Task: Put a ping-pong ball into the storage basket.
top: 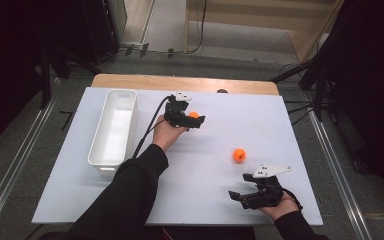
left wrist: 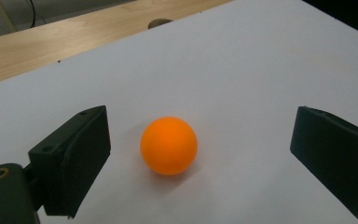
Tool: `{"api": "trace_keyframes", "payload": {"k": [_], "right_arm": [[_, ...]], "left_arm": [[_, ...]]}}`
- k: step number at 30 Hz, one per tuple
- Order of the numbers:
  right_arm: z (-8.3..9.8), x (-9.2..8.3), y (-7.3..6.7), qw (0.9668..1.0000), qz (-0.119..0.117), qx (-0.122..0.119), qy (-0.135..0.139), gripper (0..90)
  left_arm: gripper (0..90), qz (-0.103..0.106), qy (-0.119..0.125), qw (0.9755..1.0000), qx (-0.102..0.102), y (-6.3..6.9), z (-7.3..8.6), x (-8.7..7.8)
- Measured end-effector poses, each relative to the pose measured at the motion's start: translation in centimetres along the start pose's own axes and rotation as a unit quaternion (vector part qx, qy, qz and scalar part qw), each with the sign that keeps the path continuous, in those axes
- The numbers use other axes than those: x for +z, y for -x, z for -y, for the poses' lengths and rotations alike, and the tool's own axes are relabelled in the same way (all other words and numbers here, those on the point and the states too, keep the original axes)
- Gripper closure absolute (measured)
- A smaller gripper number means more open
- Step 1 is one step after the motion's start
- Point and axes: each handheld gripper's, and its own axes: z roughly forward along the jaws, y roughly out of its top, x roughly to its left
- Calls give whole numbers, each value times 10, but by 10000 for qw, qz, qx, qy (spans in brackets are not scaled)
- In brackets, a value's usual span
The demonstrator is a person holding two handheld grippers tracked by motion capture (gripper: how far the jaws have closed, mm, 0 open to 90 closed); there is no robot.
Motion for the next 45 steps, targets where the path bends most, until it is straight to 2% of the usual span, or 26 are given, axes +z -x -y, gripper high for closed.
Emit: {"api": "trace_keyframes", "payload": {"k": [4,9,12,14,15,17,19,23,25,29,39,42,45], "right_arm": [[0,0,0,10000,21,2,2,128],[0,0,0,10000,13,6,10,128],[0,1,0,10000,20,-39,-20,128],[0,0,0,10000,-4,-11,-30,128],[0,0,0,10000,-3,-22,-27,128],[0,0,0,10000,-8,-42,-22,128],[0,0,0,10000,-14,-42,-20,128],[0,1,-1,10000,-22,-37,-27,128],[0,1,-1,10000,-35,-37,-28,128],[0,0,-1,10000,-40,-55,-30,128],[0,1,-1,10000,-37,-69,-13,128],[0,1,-1,10000,-48,-63,-9,128],[0,0,-1,10000,-56,-54,-22,128]], "left_arm": [[53,-53,-66,10000,-20,-1,-1,5],[53,-100,-168,9997,123,0,-5,12],[53,-112,-110,9998,122,1,-6,16],[53,-107,-174,9997,150,1,-7,19],[53,-150,-223,9994,238,2,-8,21],[53,-148,-214,9994,238,1,-8,23],[53,-137,-195,9997,110,-1,-10,26],[53,-195,-239,9994,150,-5,-10,29],[54,-214,-189,9996,74,-6,-10,31],[54,-243,-198,9995,84,-8,-9,34],[53,-242,-298,9992,56,-10,-3,42],[54,-234,-282,9993,-10,-11,-2,43],[53,-261,-358,9990,36,-11,-1,44]]}}
